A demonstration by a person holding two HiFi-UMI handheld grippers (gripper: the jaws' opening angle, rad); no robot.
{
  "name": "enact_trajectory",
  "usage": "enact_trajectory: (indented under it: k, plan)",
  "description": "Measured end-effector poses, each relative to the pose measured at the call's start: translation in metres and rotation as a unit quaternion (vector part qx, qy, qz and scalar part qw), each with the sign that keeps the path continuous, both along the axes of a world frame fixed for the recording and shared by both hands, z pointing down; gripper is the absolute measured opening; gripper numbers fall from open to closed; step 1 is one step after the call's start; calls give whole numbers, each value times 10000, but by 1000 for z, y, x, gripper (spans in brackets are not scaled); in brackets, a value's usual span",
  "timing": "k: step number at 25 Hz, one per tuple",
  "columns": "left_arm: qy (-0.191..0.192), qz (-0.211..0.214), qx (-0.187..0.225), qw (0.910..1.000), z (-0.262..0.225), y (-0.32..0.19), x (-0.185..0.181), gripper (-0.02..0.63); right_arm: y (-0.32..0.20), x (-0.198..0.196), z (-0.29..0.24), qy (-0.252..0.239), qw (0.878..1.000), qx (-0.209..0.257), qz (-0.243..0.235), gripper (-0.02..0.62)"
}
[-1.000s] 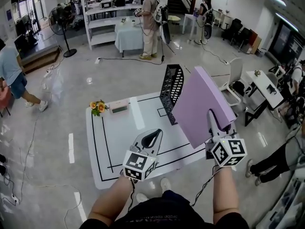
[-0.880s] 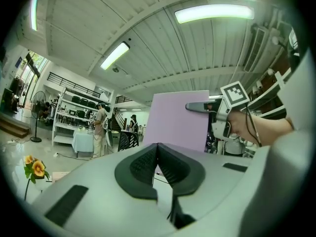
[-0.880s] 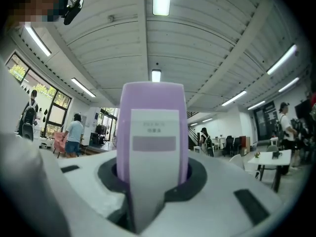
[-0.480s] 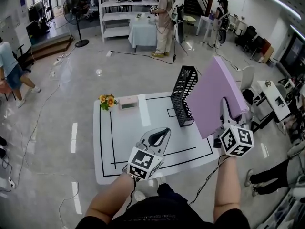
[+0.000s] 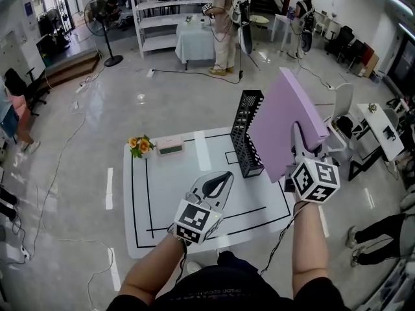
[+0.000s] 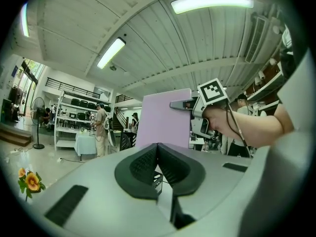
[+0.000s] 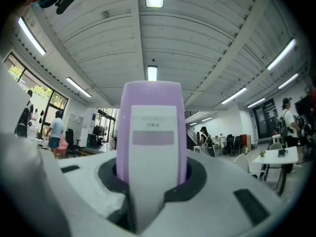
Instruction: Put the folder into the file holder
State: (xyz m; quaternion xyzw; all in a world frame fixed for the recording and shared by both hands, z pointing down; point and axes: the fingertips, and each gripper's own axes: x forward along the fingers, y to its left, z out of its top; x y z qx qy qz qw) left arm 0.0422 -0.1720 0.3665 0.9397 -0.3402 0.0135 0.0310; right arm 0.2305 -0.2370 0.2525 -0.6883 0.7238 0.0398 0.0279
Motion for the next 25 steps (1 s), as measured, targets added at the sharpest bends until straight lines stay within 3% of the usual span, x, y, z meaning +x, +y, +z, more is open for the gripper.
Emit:
enact_trajectory:
  k: [25]
  plan:
    - [-48, -1, -72, 10000, 12, -77, 45, 4, -106, 4, 42, -179, 9994, -285, -80, 132]
